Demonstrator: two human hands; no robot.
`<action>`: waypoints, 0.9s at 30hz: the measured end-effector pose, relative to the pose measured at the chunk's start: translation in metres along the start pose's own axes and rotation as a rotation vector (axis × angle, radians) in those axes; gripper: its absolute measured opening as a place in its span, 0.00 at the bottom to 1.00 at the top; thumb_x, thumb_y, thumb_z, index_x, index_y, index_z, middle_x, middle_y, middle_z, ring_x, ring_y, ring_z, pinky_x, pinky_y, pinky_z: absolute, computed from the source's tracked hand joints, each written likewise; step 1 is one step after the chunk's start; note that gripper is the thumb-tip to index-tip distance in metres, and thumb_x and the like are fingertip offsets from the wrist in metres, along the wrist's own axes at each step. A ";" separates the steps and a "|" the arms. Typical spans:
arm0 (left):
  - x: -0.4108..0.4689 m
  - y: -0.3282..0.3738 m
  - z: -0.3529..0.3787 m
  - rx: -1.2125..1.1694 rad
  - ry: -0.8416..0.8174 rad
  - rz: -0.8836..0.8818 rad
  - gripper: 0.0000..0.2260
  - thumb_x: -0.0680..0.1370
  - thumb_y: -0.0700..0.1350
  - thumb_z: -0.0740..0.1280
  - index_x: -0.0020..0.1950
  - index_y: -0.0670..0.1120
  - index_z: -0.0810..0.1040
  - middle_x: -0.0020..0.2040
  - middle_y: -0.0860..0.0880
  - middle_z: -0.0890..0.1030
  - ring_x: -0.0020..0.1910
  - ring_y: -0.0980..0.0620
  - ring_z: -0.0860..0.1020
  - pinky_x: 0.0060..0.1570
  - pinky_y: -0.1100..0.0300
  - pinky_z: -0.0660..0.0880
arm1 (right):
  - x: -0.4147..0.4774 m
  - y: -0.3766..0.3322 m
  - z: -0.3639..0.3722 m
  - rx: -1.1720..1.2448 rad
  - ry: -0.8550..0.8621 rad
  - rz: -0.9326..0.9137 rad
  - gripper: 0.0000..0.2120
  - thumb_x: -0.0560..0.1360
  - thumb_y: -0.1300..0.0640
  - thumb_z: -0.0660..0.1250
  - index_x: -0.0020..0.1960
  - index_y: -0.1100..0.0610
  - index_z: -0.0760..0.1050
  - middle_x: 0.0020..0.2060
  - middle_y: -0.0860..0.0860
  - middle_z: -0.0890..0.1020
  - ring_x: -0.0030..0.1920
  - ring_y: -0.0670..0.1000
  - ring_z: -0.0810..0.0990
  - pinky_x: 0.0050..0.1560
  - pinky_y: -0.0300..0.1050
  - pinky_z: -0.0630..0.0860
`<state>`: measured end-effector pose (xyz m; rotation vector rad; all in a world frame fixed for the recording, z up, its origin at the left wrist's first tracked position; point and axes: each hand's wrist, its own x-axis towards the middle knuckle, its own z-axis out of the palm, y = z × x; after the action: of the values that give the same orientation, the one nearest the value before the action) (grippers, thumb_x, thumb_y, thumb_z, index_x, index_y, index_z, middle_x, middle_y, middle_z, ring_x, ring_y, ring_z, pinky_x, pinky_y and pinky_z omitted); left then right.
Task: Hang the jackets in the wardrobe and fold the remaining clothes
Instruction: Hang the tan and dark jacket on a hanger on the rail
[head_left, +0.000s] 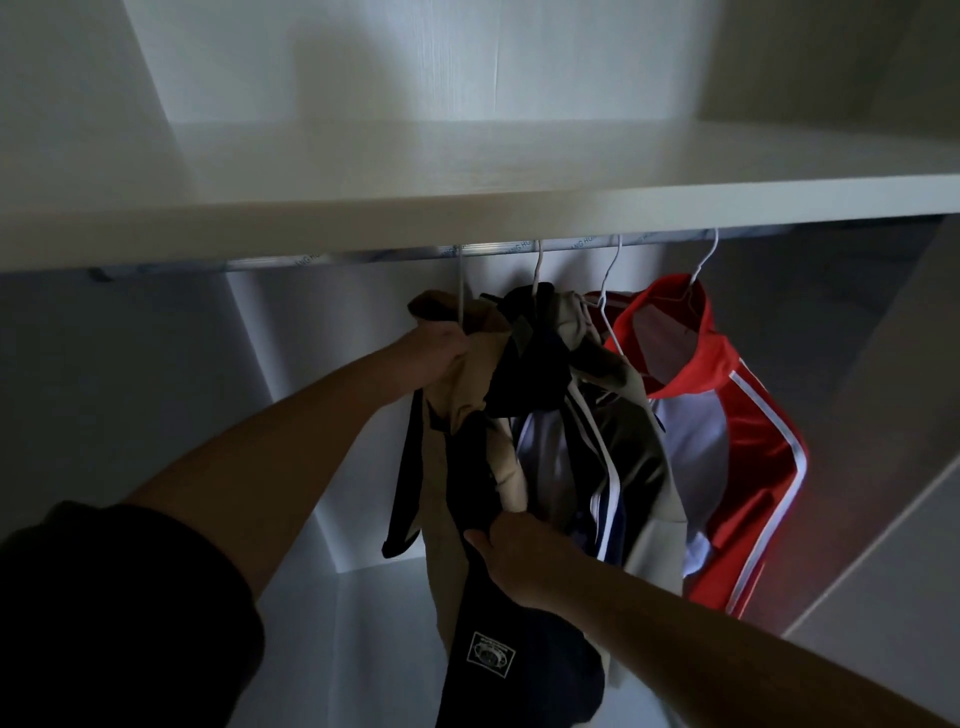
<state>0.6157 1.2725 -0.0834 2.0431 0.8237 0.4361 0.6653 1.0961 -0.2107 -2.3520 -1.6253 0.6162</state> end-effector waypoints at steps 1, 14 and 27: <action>-0.002 -0.001 0.001 0.036 0.005 0.012 0.14 0.82 0.42 0.56 0.37 0.47 0.69 0.37 0.50 0.70 0.36 0.57 0.68 0.32 0.66 0.63 | 0.000 -0.001 0.005 0.006 0.008 -0.001 0.23 0.83 0.45 0.49 0.54 0.62 0.73 0.54 0.59 0.79 0.55 0.58 0.78 0.45 0.43 0.67; -0.006 -0.028 0.015 0.261 0.246 0.079 0.15 0.74 0.53 0.67 0.56 0.47 0.69 0.42 0.54 0.73 0.40 0.55 0.74 0.39 0.57 0.73 | 0.024 0.005 -0.054 0.296 0.025 -0.005 0.13 0.73 0.63 0.62 0.55 0.51 0.73 0.49 0.51 0.76 0.50 0.55 0.76 0.52 0.47 0.76; 0.062 0.013 -0.018 1.072 0.734 0.460 0.20 0.79 0.46 0.58 0.72 0.49 0.67 0.68 0.47 0.73 0.67 0.45 0.69 0.67 0.47 0.55 | 0.096 0.018 -0.116 0.052 0.585 0.130 0.22 0.80 0.57 0.58 0.72 0.58 0.56 0.60 0.59 0.76 0.53 0.60 0.79 0.50 0.53 0.77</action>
<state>0.6548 1.3211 -0.0623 3.1550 1.1552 1.2544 0.7620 1.1857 -0.1353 -2.3085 -1.1862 -0.0246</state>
